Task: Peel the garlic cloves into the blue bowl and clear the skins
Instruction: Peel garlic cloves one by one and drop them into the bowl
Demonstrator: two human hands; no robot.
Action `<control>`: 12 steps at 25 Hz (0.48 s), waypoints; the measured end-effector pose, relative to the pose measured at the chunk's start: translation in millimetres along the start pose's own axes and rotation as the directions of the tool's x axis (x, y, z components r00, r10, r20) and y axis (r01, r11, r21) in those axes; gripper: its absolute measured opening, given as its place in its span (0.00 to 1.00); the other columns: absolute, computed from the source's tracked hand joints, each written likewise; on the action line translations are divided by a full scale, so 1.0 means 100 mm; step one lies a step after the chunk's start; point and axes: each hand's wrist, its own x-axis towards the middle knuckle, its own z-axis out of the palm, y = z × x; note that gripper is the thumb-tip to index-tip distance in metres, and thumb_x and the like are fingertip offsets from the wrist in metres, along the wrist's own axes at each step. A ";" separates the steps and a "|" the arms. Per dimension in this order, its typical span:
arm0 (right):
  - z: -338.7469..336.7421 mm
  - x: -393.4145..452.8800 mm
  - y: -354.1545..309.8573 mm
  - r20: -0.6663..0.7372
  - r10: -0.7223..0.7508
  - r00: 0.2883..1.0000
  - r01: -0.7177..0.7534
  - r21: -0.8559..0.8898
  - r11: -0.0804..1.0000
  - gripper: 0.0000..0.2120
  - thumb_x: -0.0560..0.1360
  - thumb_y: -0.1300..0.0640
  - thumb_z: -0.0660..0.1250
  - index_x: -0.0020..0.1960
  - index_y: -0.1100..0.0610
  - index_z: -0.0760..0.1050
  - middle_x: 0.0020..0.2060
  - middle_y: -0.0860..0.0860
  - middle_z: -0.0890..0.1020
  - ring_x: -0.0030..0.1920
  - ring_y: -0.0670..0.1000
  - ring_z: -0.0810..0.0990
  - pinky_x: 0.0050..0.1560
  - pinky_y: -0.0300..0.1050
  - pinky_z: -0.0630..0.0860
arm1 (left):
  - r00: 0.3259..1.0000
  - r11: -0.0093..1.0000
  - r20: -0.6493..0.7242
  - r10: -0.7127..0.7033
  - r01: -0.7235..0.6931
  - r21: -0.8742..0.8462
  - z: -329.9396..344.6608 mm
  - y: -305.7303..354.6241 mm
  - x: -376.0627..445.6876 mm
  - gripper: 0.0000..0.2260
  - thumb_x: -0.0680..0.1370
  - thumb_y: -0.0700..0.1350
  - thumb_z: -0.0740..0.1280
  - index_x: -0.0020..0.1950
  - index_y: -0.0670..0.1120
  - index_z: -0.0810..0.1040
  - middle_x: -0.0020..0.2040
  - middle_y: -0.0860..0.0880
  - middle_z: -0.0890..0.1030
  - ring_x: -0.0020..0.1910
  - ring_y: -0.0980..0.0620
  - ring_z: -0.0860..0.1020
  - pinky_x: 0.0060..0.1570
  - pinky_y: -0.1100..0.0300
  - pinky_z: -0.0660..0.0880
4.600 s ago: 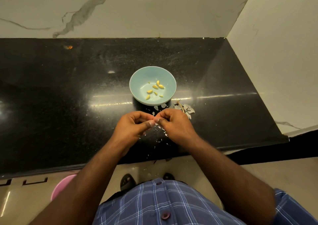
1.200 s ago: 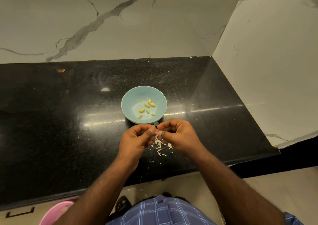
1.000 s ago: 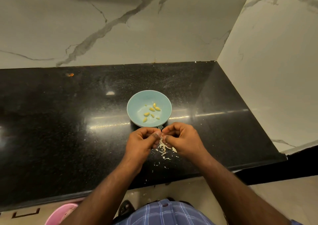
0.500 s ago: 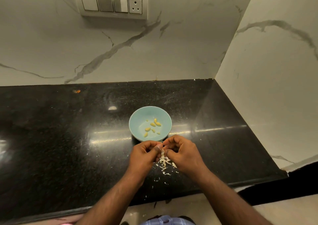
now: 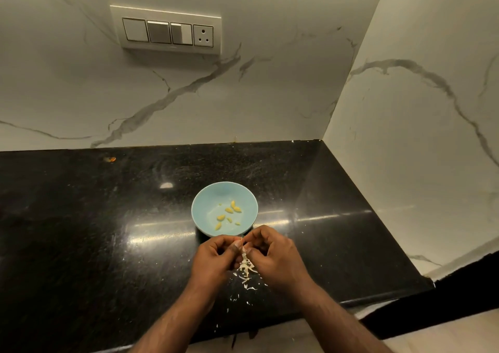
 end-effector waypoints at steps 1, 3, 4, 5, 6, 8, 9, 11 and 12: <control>0.00 0.00 0.01 0.005 0.017 1.000 -0.017 0.017 1.000 0.05 0.74 0.58 0.73 0.47 0.49 0.80 0.38 0.45 0.85 0.40 0.45 0.84 0.44 0.46 0.82 | 1.000 1.000 0.001 -0.008 0.008 -0.013 0.00 0.00 0.00 0.05 0.80 0.36 0.69 0.48 0.40 0.85 0.33 0.45 0.82 0.32 0.54 0.77 0.36 0.61 0.76; -0.02 0.02 0.02 0.019 0.049 0.999 -0.050 0.055 0.997 0.06 0.73 0.58 0.75 0.45 0.49 0.80 0.39 0.45 0.85 0.41 0.45 0.85 0.46 0.45 0.82 | 1.000 0.999 0.011 -0.018 0.018 -0.026 0.00 0.00 -0.01 0.05 0.80 0.37 0.69 0.48 0.40 0.85 0.33 0.44 0.82 0.32 0.54 0.77 0.36 0.61 0.76; -0.02 0.03 0.03 0.033 0.063 0.998 -0.065 0.083 0.994 0.06 0.73 0.59 0.76 0.45 0.49 0.80 0.39 0.46 0.86 0.41 0.45 0.85 0.46 0.44 0.82 | 1.000 0.999 0.016 -0.025 0.025 -0.028 -0.01 0.00 -0.02 0.05 0.80 0.37 0.69 0.48 0.40 0.85 0.34 0.44 0.82 0.32 0.54 0.77 0.36 0.61 0.75; -0.04 0.03 0.04 0.051 0.072 0.996 -0.077 0.111 0.991 0.07 0.73 0.60 0.76 0.45 0.50 0.81 0.39 0.47 0.86 0.42 0.46 0.85 0.45 0.43 0.81 | 0.999 0.999 0.024 -0.035 0.036 -0.030 -0.02 0.00 -0.02 0.06 0.80 0.37 0.69 0.48 0.40 0.85 0.34 0.44 0.82 0.32 0.54 0.77 0.36 0.61 0.75; -0.05 0.04 0.04 0.067 0.076 0.995 -0.085 0.131 0.988 0.07 0.73 0.61 0.76 0.46 0.50 0.81 0.40 0.48 0.86 0.42 0.47 0.85 0.45 0.42 0.81 | 0.998 0.998 0.035 -0.051 0.052 -0.037 -0.03 0.00 -0.02 0.06 0.80 0.37 0.68 0.49 0.40 0.86 0.35 0.43 0.82 0.33 0.53 0.76 0.36 0.60 0.75; -0.05 0.03 0.05 0.081 0.068 0.994 -0.078 0.136 0.988 0.07 0.73 0.61 0.75 0.46 0.50 0.81 0.41 0.49 0.86 0.43 0.48 0.85 0.46 0.44 0.81 | 0.994 0.994 0.058 -0.090 0.094 -0.062 -0.04 0.00 -0.03 0.06 0.80 0.37 0.68 0.49 0.40 0.86 0.36 0.41 0.81 0.33 0.53 0.75 0.37 0.59 0.74; -0.04 0.03 0.05 0.080 0.057 0.995 -0.067 0.122 0.990 0.07 0.73 0.61 0.75 0.47 0.50 0.81 0.41 0.49 0.85 0.43 0.49 0.85 0.46 0.46 0.82 | 0.992 0.991 0.063 -0.106 0.111 -0.076 -0.04 0.00 -0.04 0.06 0.80 0.37 0.68 0.49 0.39 0.86 0.36 0.41 0.80 0.34 0.52 0.75 0.38 0.58 0.74; -0.03 0.02 0.04 0.072 0.039 0.997 -0.045 0.083 0.996 0.07 0.74 0.61 0.74 0.47 0.50 0.80 0.39 0.47 0.84 0.41 0.47 0.84 0.45 0.46 0.82 | 0.990 0.987 0.066 -0.122 0.128 -0.096 -0.04 0.01 -0.05 0.06 0.80 0.38 0.68 0.51 0.38 0.85 0.37 0.41 0.81 0.34 0.52 0.76 0.38 0.59 0.74; -0.03 0.01 0.03 0.065 0.040 0.997 -0.045 0.071 0.996 0.07 0.75 0.61 0.73 0.47 0.49 0.80 0.38 0.45 0.84 0.40 0.45 0.83 0.43 0.43 0.80 | 0.990 0.986 0.062 -0.124 0.131 -0.107 -0.03 0.01 -0.06 0.06 0.80 0.38 0.68 0.51 0.38 0.85 0.38 0.41 0.81 0.34 0.53 0.76 0.38 0.59 0.75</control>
